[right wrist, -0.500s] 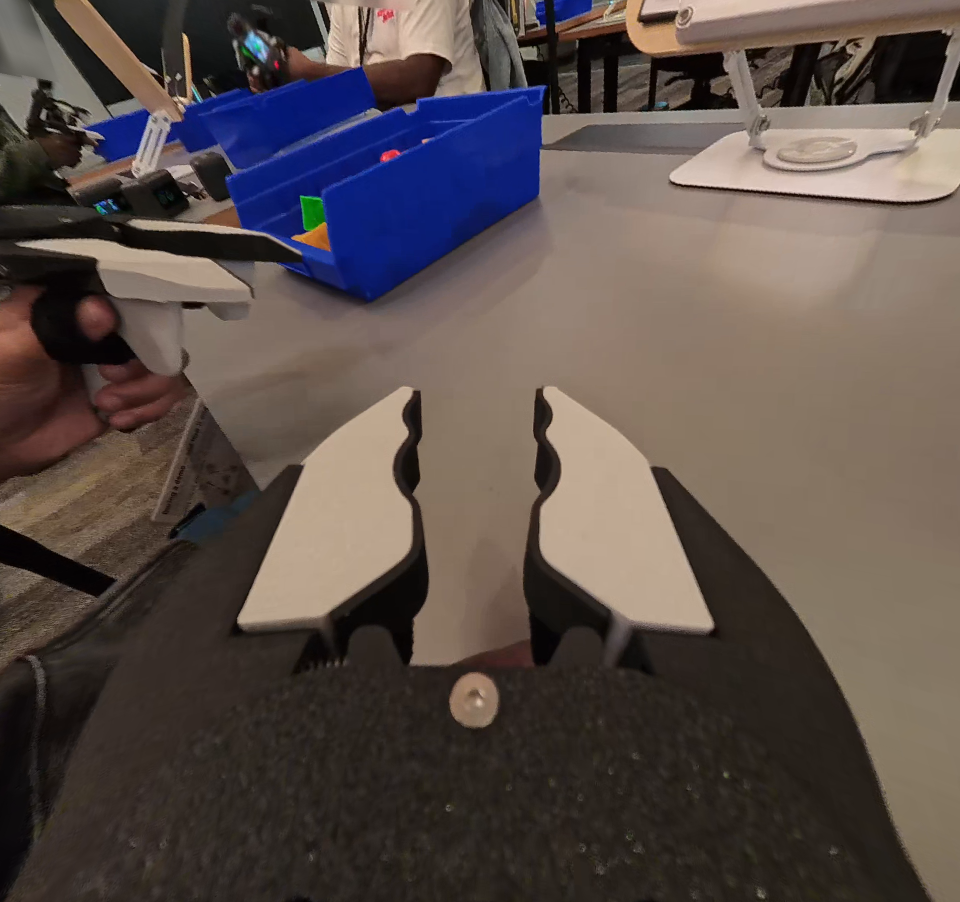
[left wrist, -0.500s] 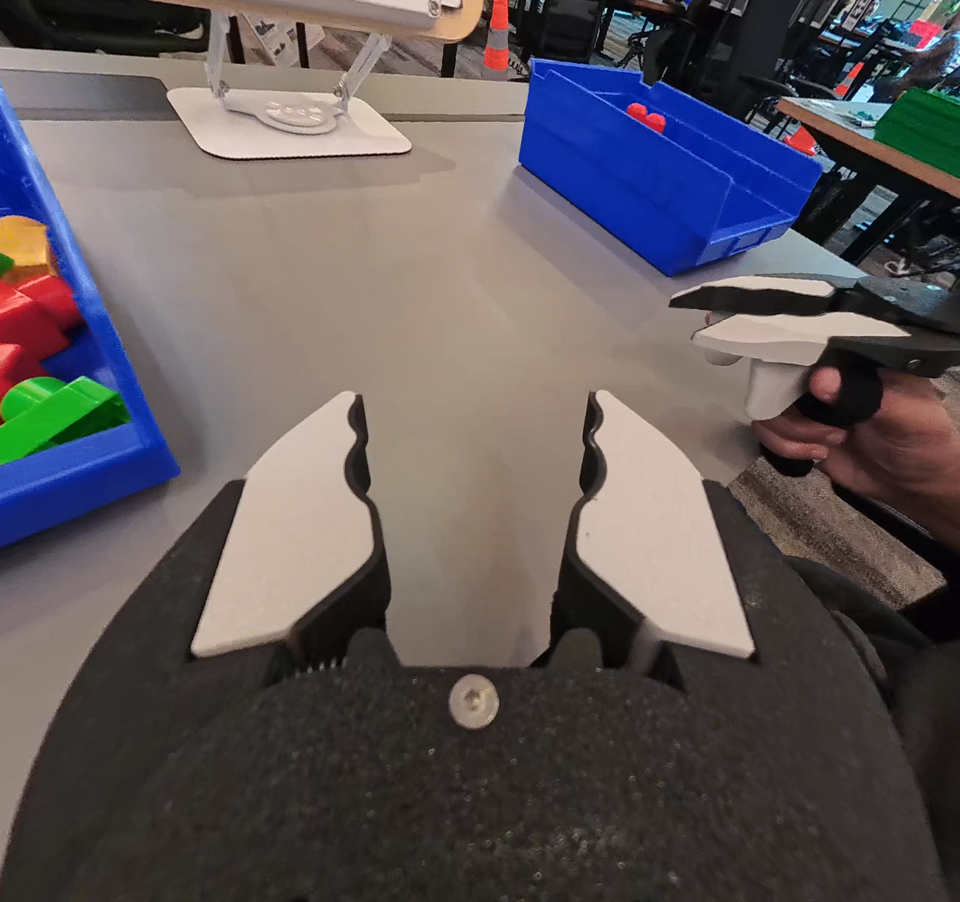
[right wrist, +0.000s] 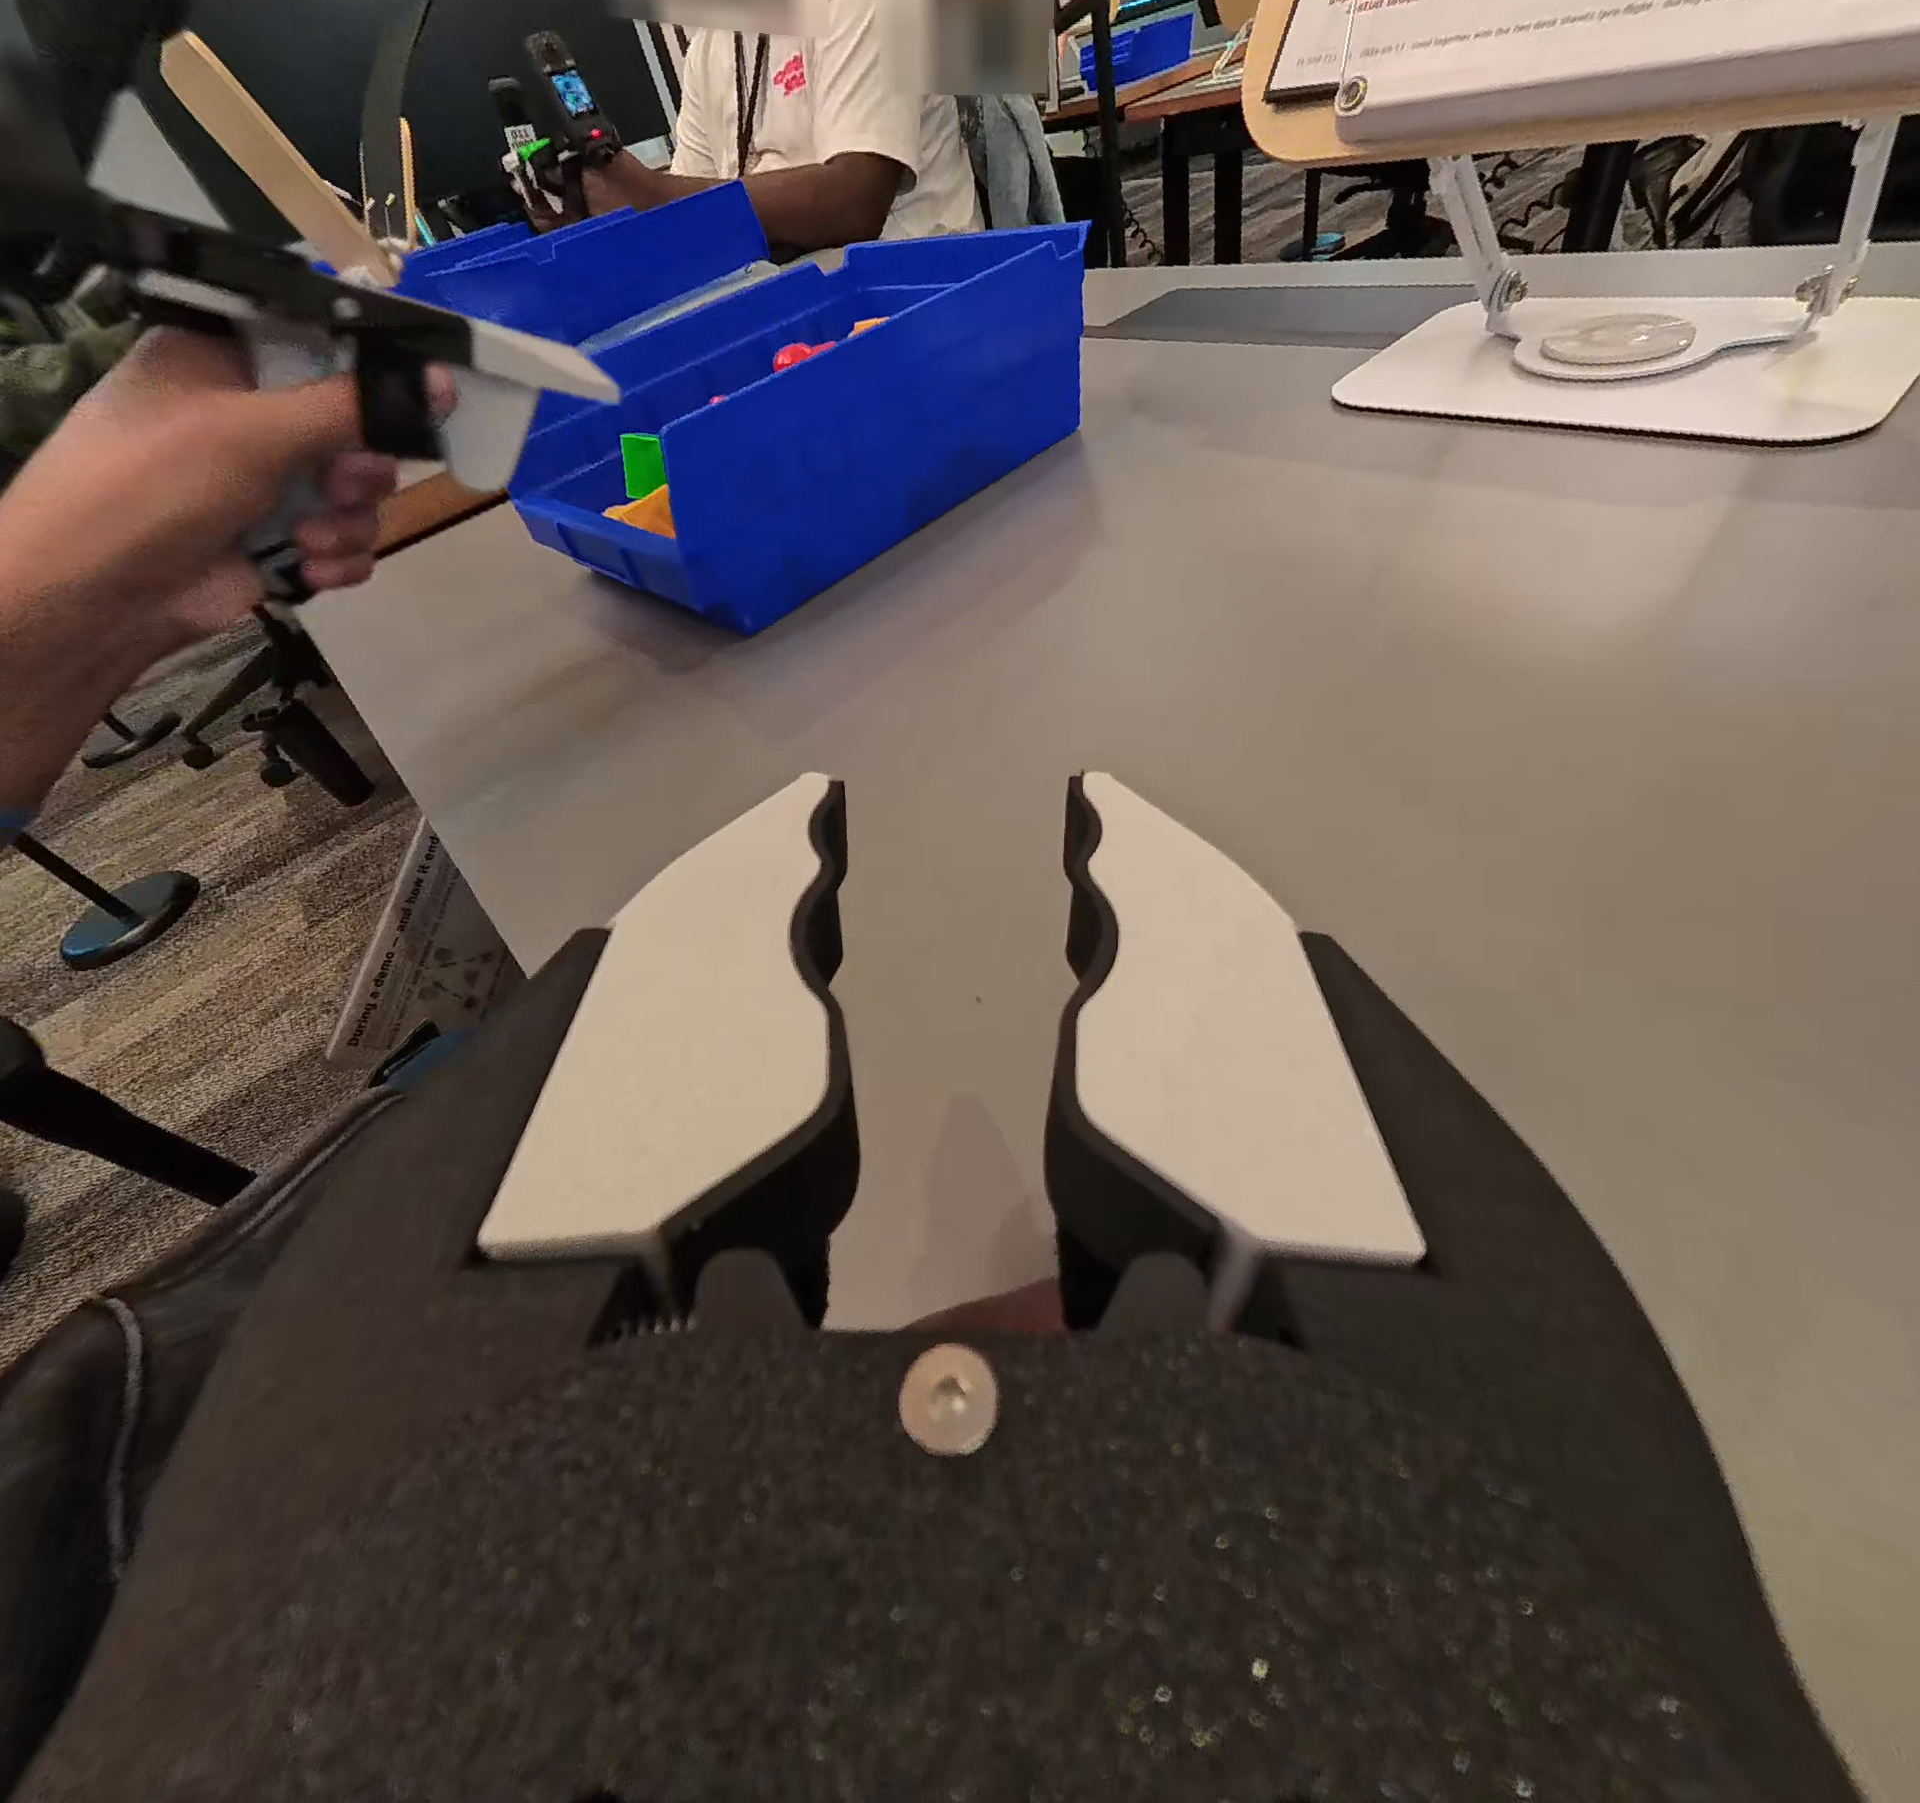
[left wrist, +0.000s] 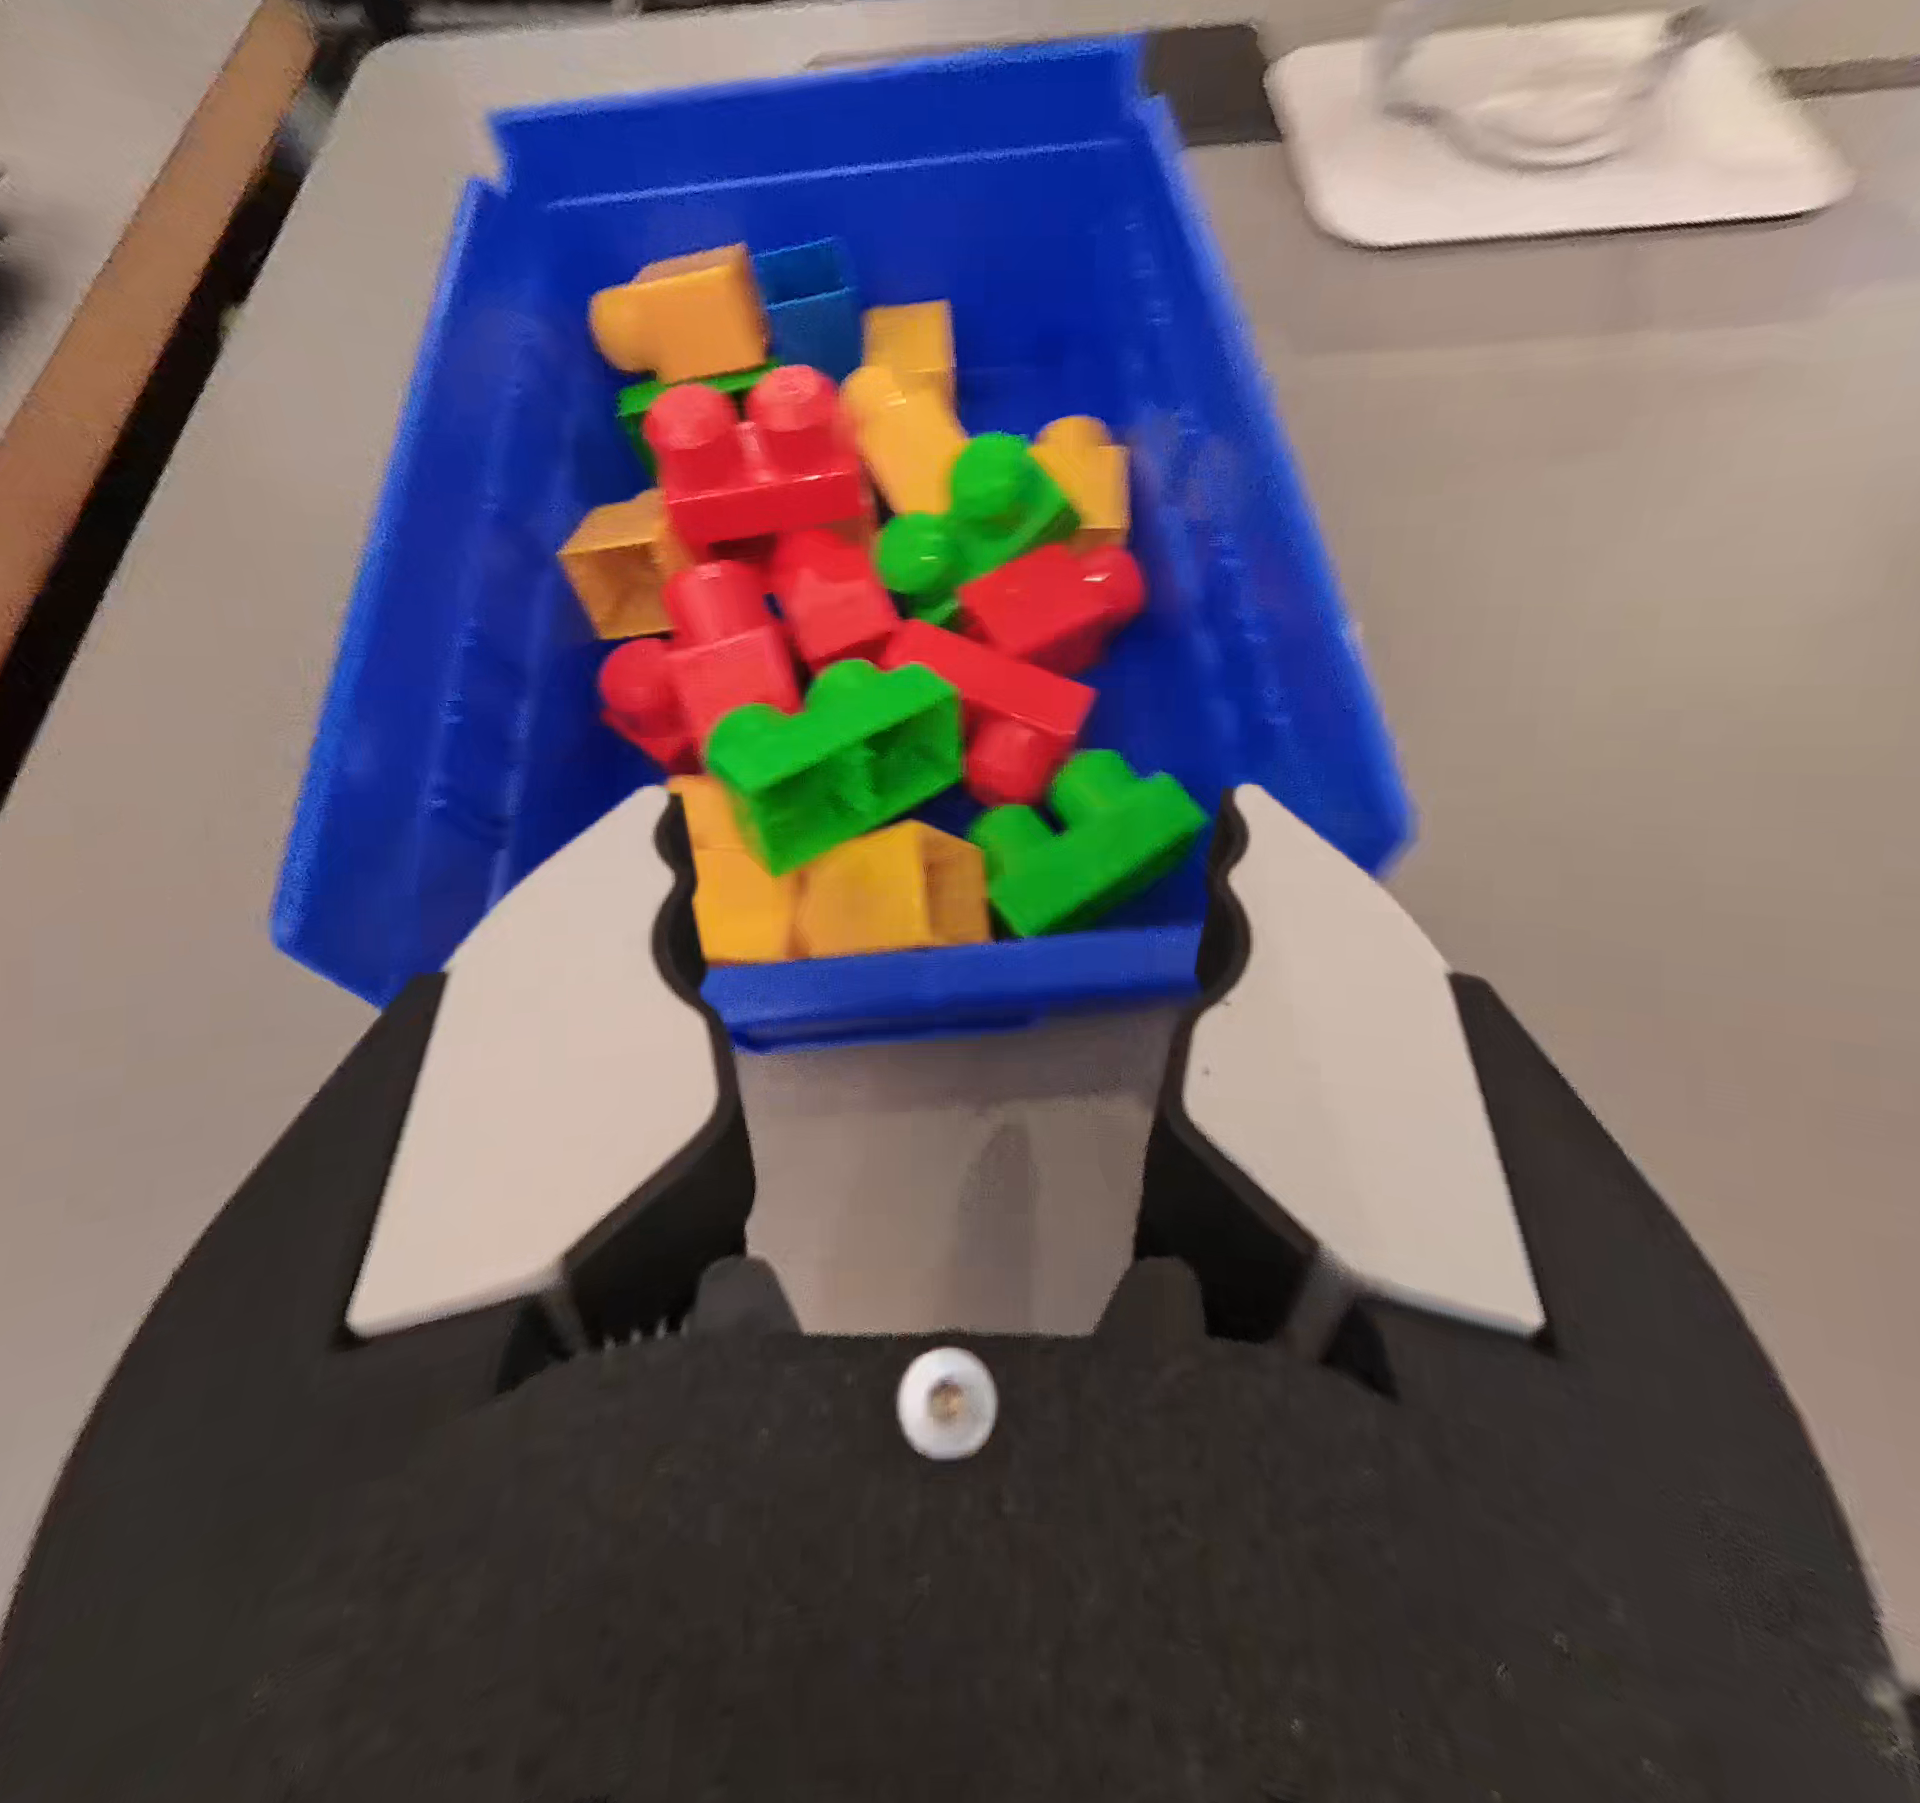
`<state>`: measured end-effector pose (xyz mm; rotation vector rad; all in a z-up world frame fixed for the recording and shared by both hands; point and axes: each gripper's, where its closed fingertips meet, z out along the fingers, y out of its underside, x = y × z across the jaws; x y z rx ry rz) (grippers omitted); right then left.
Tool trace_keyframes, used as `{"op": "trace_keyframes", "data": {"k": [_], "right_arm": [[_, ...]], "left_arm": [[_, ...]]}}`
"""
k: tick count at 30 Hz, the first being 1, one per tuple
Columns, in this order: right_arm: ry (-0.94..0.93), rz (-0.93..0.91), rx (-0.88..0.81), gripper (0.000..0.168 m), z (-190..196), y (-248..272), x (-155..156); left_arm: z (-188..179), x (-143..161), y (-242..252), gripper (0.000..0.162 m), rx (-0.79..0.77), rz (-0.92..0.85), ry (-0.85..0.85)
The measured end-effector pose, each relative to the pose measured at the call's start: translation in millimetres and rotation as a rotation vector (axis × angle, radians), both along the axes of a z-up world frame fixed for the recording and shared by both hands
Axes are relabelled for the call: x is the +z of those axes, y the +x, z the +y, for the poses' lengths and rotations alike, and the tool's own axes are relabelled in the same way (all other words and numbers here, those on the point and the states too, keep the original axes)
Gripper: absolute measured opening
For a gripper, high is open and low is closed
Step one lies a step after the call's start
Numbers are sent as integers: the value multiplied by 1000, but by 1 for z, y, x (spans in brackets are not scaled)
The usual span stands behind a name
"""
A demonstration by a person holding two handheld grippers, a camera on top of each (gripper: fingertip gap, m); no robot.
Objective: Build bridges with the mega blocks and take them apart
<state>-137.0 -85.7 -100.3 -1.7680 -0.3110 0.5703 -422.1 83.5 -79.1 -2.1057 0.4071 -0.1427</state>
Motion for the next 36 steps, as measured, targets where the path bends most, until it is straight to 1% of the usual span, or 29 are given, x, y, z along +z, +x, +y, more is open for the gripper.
{"op": "trace_keyframes", "data": {"k": [2,4,6,8,11,12,13,14,15,16,20,23,26,27,29,31,32,33,34,35,36], "right_arm": [[-7,12,11,40,0,-1,-1],[-23,28,32,40,-1,-3,-3],[-34,45,39,40,-2,-3,-4],[-43,66,48,40,-2,-3,-3],[-62,103,59,40,-1,-1,-4],[-73,115,64,39,-1,0,-6],[-86,126,66,39,0,1,-7],[-95,139,68,39,0,2,-8],[-102,150,68,39,1,3,-9],[-108,159,68,39,1,4,-9],[-111,170,61,38,2,8,-9],[-112,161,55,38,3,9,-10],[-97,153,44,37,4,12,-7],[-92,149,38,37,4,13,-7],[-84,144,30,37,5,15,-5],[-77,146,24,37,5,16,-4],[-74,145,22,37,5,17,-3],[-70,143,20,37,5,17,-2],[-64,141,18,37,5,18,-2],[-61,138,16,37,5,18,-2],[-61,134,17,37,5,17,-2]], "left_arm": [[23,-9,-14,102,82,37,-67],[37,-23,-22,110,145,72,-153],[45,-32,-22,110,175,42,-207],[51,-36,-21,110,216,3,-221],[59,-48,-20,107,262,38,-277],[61,-55,-18,103,262,47,-310],[61,-61,-15,95,257,48,-344],[62,-67,-15,90,262,64,-372],[63,-72,-22,76,282,104,-385],[63,-74,-27,75,291,134,-389],[58,-70,-36,75,283,128,-410],[55,-46,-44,74,271,103,-335],[51,3,-36,74,194,17,-212],[50,24,-25,74,132,-24,-159],[44,68,10,74,-26,-113,-47],[34,101,55,75,-178,-185,30],[25,109,85,75,-281,-212,40],[16,110,119,75,-381,-236,30],[8,104,153,75,-465,-252,8],[0,91,187,75,-531,-248,-30],[-6,72,219,75,-574,-218,-77]]}}
